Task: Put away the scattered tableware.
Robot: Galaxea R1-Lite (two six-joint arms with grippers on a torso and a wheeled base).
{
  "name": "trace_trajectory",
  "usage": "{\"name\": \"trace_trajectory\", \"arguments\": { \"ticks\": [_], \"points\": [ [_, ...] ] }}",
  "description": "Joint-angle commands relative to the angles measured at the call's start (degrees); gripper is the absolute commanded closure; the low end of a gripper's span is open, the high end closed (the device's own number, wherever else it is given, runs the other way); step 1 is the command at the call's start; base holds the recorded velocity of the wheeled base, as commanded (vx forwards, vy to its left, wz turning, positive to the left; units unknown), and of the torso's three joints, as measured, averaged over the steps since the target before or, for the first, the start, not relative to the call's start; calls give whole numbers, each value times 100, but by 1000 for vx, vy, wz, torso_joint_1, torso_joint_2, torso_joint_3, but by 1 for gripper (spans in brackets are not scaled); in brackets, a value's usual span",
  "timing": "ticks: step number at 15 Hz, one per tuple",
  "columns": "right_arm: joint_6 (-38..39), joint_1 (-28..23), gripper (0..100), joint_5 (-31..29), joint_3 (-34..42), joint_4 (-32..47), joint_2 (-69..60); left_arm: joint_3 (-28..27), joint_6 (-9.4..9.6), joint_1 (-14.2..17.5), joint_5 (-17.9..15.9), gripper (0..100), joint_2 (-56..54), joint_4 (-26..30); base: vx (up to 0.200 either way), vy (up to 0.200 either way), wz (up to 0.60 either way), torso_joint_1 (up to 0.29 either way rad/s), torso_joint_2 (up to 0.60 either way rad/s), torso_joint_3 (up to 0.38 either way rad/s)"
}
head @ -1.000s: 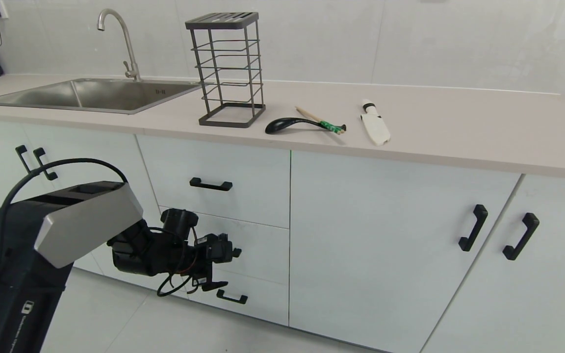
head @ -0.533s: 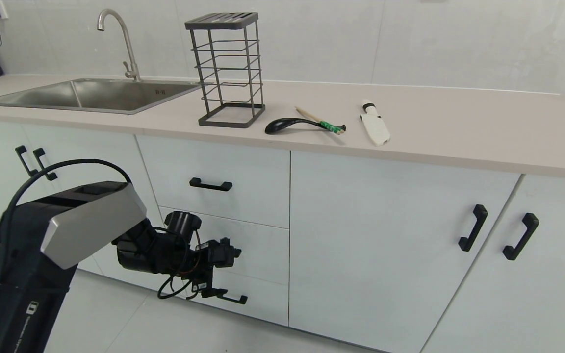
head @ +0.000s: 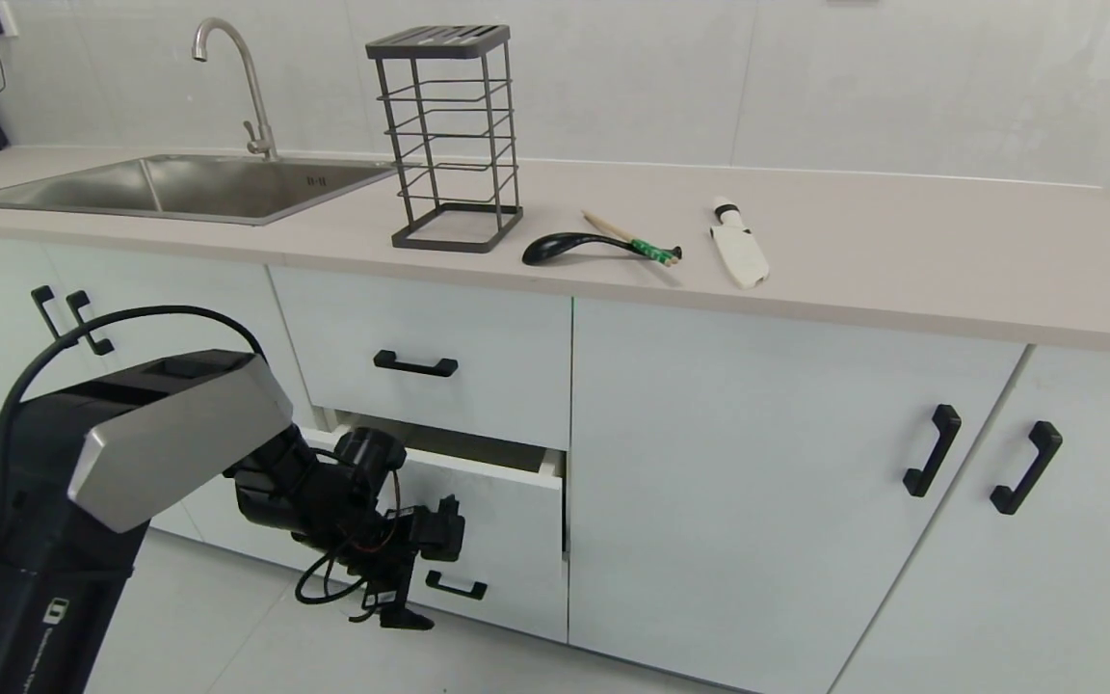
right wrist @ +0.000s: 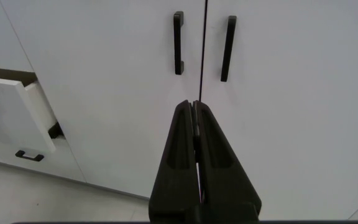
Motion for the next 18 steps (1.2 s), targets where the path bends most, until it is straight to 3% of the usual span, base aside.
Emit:
{"name": "trace_trajectory", "arguments": {
  "ticks": [1,4,8,11,16,18],
  "points": [
    [-3,5,100,1,0,-2,7,-18,7,-17,39,0,-260,-155,0,0,0,0,0,0],
    [-3,5,100,1,0,-2,7,8,50,-88,39,0,-383,56,0,0,0,0,0,0],
    [-3,5,100,1,0,-2,7,105,428,-88,118,0,-444,557,0,0,0,0,0,0],
    [-3,5,100,1,0,-2,7,571,420,-61,109,0,-690,548,0,0,0,0,0,0],
    [-3,5,100,1,0,-2,7,1783,420,-44,83,0,-1068,240,0,0,0,0,0,0],
    [-3,5,100,1,0,-2,7,1977,420,-70,56,0,-1332,161,0,0,0,0,0,0]
  ]
}}
